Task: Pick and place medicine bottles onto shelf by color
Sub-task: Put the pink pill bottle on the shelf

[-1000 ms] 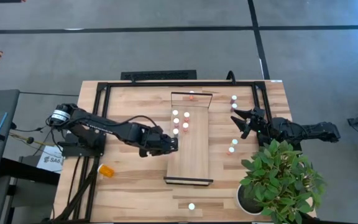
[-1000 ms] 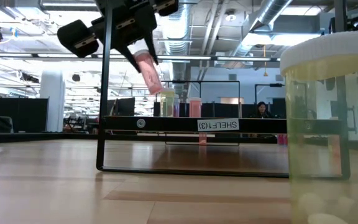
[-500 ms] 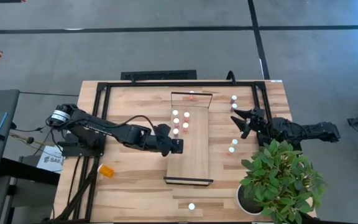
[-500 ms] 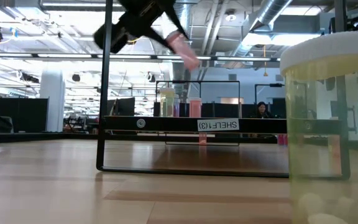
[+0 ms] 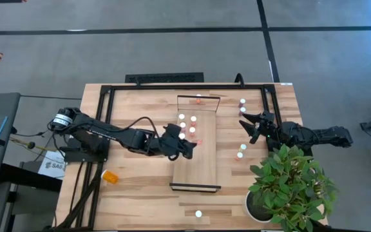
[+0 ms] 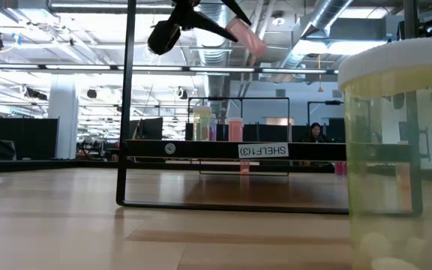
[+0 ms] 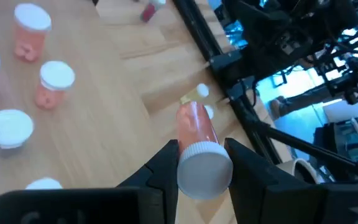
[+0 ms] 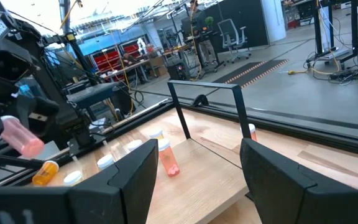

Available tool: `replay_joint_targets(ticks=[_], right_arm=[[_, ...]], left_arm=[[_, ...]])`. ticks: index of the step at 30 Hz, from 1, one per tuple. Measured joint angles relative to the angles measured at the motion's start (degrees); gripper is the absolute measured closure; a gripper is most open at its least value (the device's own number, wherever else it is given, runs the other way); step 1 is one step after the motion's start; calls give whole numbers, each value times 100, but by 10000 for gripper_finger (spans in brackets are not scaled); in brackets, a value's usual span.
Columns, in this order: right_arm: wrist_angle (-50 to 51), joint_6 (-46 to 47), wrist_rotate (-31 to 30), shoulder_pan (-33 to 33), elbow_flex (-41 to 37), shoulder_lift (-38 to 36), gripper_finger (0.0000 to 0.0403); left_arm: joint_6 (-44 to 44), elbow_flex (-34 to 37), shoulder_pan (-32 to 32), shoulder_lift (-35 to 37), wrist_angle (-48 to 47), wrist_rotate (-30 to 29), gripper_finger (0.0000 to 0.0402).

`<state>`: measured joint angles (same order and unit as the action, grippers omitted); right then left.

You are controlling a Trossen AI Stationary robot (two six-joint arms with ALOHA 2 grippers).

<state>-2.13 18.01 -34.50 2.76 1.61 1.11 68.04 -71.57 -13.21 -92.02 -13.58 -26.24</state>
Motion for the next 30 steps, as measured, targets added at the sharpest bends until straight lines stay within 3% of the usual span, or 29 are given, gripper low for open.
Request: replay_joint_targets(ticks=[9,14,19,24,30], right_arm=[[0,-1,0,-1,-2,1,152],[0,-1,2,0,-1,1,152],[11,1,2,0,0,1,152],[8,-1,0,-1,-1,-4,152],[2,1,2,-2,-2,2,152]], left_arm=[[2174,0,-111,1,-1422,772,316],[3618,0,-114,-31,-2096,1542,316],[4598,-23,-111,-429,-2246,2193,316],[4716,-515,-21,-991,-2669,2986,316],[4261,-1191,12,-1037,-3502,2311,316]])
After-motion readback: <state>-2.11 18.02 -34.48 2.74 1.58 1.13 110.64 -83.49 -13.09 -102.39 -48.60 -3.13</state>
